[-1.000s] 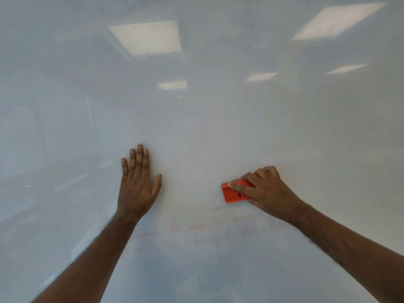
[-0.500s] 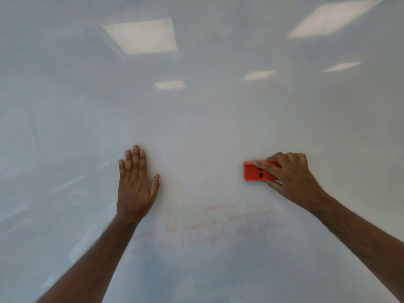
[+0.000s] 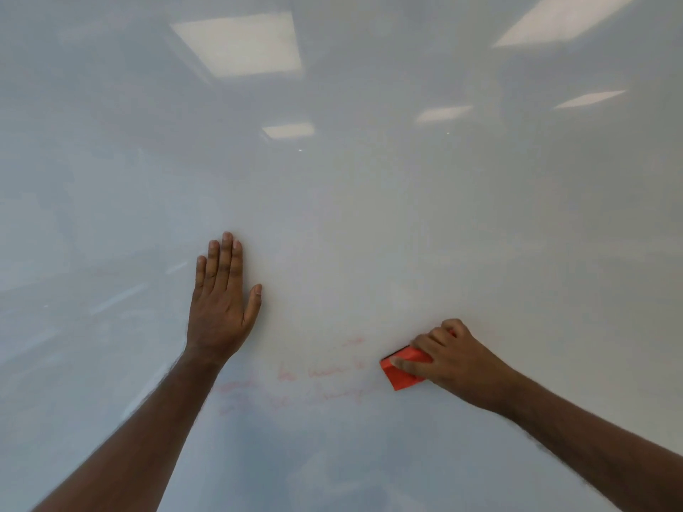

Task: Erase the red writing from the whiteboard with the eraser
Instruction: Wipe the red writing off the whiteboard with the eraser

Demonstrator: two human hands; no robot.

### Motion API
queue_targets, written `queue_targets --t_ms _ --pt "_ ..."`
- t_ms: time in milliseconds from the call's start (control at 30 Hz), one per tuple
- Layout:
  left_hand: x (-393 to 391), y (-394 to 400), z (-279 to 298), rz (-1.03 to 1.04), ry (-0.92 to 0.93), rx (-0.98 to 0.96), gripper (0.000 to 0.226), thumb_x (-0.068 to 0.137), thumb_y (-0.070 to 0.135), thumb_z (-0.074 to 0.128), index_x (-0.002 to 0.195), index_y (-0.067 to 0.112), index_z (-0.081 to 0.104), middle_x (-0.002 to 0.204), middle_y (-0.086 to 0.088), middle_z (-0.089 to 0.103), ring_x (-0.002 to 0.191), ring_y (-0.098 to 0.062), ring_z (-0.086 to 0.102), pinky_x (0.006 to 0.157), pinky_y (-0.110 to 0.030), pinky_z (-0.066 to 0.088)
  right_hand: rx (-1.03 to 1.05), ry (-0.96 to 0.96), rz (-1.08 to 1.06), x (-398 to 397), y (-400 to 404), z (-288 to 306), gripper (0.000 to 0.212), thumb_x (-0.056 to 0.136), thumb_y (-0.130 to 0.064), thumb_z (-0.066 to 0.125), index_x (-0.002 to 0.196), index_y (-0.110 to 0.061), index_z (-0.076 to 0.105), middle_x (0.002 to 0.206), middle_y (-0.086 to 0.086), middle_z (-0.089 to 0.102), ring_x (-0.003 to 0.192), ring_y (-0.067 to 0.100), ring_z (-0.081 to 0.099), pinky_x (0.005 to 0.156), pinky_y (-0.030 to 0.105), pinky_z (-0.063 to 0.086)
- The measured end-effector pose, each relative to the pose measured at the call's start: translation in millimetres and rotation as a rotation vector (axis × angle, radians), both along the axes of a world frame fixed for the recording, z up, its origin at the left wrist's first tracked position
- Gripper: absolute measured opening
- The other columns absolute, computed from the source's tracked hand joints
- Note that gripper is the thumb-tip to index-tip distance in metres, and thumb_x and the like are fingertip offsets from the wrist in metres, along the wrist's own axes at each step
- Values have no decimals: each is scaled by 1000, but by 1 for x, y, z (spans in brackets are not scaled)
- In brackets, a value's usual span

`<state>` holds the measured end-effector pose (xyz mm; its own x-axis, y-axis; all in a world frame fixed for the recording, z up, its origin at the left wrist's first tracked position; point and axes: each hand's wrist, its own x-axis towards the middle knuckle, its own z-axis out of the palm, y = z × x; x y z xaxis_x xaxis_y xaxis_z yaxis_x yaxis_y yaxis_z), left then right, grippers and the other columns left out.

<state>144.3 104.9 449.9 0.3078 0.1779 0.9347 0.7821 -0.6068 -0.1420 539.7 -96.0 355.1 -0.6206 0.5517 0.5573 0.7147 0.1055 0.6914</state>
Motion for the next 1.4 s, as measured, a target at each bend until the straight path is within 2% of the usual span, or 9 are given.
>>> queue_targets --t_ms 233,433,767,900,1000,1167,1233,1300,1400 --pt "3 1 -2 32 -6 13 79 110 40 36 174 4 7 184 -13 2 171 -31 0 139 -48 2 175 194 -24 49 -24 48 52 91 -30 60 142 -40 53 111 4 66 87 30 63 85 47 41" --pt "3 1 -2 45 -10 27 79 110 41 35 174 4 6 184 -13 3 171 -30 -1 139 -47 1 275 392 -5 21 -13 88 74 79 -28 87 143 -39 51 115 4 66 89 31 62 85 48 39" --pt "0 3 -2 31 -1 38 79 111 41 36 174 4 6 184 -12 4 171 -32 3 139 -48 3 73 174 -38 57 -25 -2 66 84 -24 81 142 -41 55 116 2 68 89 27 64 88 48 42" --pt "-1 3 -2 20 1 43 79 110 41 36 174 5 6 184 -12 4 171 -32 3 139 -48 3 124 206 -64 91 -40 1 49 91 -30 60 139 -38 56 115 5 69 90 31 66 87 49 41" --pt "0 4 -3 23 -4 39 79 110 41 36 174 5 7 184 -12 4 171 -32 3 139 -49 4 210 299 -87 105 -50 24 45 92 -36 55 137 -36 56 113 8 68 88 35 65 85 50 41" --pt "1 4 -3 29 -14 39 79 110 40 35 174 3 8 184 -13 5 171 -32 3 139 -51 5 295 524 -107 85 -43 82 55 91 -49 59 144 -37 52 119 6 62 93 34 60 87 51 38" --pt "2 3 -3 26 -15 36 79 110 40 35 174 3 8 184 -13 5 171 -32 3 139 -51 5 305 573 -70 64 -33 92 56 91 -45 71 144 -35 56 119 6 62 95 34 59 88 52 38" --pt "2 3 -4 24 -18 34 79 110 41 35 174 4 8 184 -13 5 171 -32 3 139 -51 5 302 571 -48 45 -25 91 58 87 -38 81 141 -32 62 117 7 63 93 35 58 87 51 39" --pt "1 3 -4 18 -16 38 78 110 41 35 174 5 7 184 -13 5 171 -32 3 139 -50 4 247 499 -42 26 -20 70 58 79 -34 80 136 -29 69 112 7 67 87 35 62 83 50 41"
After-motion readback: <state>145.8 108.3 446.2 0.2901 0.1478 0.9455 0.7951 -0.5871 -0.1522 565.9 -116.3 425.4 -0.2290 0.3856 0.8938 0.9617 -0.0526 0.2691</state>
